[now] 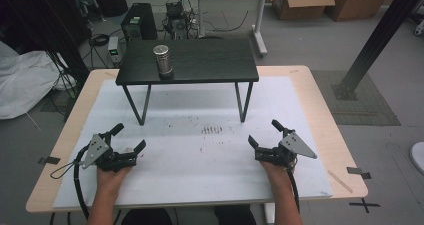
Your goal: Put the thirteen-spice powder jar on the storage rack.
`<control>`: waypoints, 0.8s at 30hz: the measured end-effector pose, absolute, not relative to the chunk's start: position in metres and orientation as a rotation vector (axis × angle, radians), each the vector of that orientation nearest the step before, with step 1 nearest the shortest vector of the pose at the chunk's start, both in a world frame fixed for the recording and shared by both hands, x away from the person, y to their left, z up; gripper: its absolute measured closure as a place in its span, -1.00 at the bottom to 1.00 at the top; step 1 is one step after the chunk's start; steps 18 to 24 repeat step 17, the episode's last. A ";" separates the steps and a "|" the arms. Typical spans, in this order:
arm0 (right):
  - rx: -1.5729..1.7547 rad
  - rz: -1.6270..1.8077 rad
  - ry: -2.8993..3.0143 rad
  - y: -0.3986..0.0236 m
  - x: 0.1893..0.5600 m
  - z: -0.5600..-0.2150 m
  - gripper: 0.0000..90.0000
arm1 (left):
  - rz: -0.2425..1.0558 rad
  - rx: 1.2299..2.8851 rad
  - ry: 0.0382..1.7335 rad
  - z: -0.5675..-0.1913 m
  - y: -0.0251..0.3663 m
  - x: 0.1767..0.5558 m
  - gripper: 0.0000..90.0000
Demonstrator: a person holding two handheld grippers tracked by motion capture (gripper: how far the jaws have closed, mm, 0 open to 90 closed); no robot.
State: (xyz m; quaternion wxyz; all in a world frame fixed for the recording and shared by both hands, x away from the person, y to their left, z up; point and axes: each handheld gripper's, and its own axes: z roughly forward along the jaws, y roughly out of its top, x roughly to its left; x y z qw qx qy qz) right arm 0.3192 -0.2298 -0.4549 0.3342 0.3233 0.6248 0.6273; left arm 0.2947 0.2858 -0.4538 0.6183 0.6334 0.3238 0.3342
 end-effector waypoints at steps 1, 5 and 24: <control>0.844 1.637 1.630 -0.230 0.319 -0.455 -1.00 | 0.770 1.458 0.744 -0.454 0.286 0.295 -0.99; 0.843 1.638 1.630 -0.230 0.319 -0.455 -1.00 | 0.771 1.460 0.743 -0.454 0.286 0.294 -0.99; 0.844 1.638 1.629 -0.230 0.319 -0.455 -1.00 | 0.776 1.461 0.739 -0.454 0.285 0.294 -1.00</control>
